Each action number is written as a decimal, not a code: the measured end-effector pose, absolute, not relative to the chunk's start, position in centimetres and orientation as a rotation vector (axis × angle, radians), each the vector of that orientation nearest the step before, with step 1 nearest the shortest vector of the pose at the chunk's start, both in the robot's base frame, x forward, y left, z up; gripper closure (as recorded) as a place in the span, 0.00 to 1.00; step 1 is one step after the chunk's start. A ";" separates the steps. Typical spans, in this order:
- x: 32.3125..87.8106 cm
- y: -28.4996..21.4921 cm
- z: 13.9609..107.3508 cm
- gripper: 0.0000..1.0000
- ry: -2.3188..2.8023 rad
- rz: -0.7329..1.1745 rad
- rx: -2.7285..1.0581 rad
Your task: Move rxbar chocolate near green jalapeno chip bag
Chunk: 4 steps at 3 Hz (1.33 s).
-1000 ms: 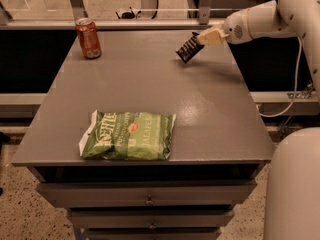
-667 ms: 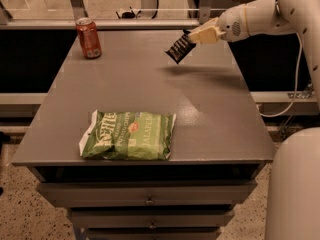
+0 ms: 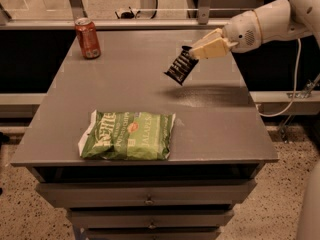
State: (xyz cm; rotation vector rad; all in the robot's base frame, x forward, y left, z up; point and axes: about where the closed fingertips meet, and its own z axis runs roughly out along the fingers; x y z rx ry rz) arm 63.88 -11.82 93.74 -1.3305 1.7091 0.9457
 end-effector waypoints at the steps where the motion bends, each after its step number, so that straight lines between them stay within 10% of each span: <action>1: 59.6 -12.1 92.3 1.00 1.731 1.001 -1.421; 2: 55.2 -12.2 91.4 1.00 1.722 1.056 -1.536; 4: 50.4 -8.3 89.6 0.59 1.641 1.099 -1.777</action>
Offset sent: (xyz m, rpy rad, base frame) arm -0.1555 -0.0157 -0.0333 -0.1387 0.1323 0.3391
